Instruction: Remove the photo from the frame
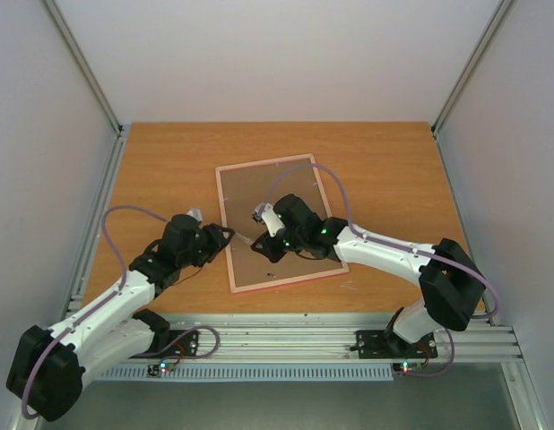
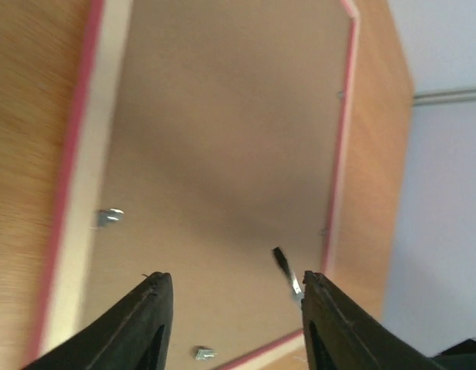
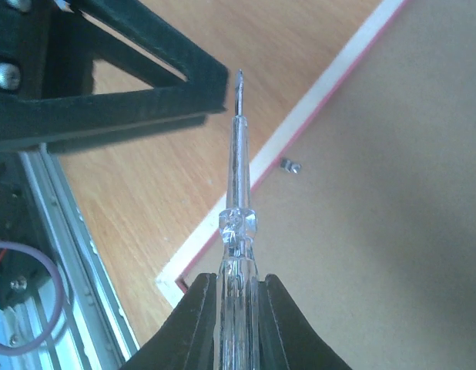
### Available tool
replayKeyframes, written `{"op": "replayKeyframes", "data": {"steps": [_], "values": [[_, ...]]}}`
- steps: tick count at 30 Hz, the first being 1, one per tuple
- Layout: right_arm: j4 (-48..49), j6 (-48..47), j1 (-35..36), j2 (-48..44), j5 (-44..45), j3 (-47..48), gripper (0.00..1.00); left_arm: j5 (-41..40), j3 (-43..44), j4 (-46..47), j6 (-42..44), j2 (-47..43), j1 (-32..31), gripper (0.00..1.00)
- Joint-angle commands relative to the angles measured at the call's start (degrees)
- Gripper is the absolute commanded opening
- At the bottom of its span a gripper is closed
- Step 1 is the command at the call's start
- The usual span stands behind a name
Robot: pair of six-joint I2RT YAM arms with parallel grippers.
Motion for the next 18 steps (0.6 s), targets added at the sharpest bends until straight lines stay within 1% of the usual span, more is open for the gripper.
{"op": "replayKeyframes", "data": {"steps": [1, 2, 3, 6, 10, 13, 18], "values": [[-9.93, -3.29, 0.13, 2.18, 0.66, 3.54, 0.01, -5.47, 2.17, -11.92, 10.94, -1.48, 0.68, 0.52], [-10.64, -3.39, 0.08, 2.8, 0.6, 4.17, 0.01, -5.41, 1.95, -12.84, 12.0, -1.51, 0.84, 0.55], [-11.61, -3.34, 0.04, 3.62, 0.52, 4.88, 0.01, -4.79, 1.68, -13.54, 12.58, -1.47, 1.2, 0.56], [-14.61, -3.47, 0.04, 5.95, -0.28, 7.32, 0.01, -2.69, 0.64, -15.29, 14.69, -0.88, 2.26, 0.58], [-16.08, -3.58, 0.04, 8.29, -0.99, 9.65, 0.01, -1.49, -0.75, -16.32, 16.39, 0.09, 2.49, 0.6], [-17.86, -4.14, -0.01, 10.79, -0.65, 12.06, 0.01, 0.34, -1.89, -14.75, 17.05, 1.4, 2.5, 0.6], [-19.68, -4.73, -0.05, 14.38, -2.01, 14.74, 0.01, 3.27, -1.67, -11.89, 18.15, 6.78, 2.5, 0.6]]}}
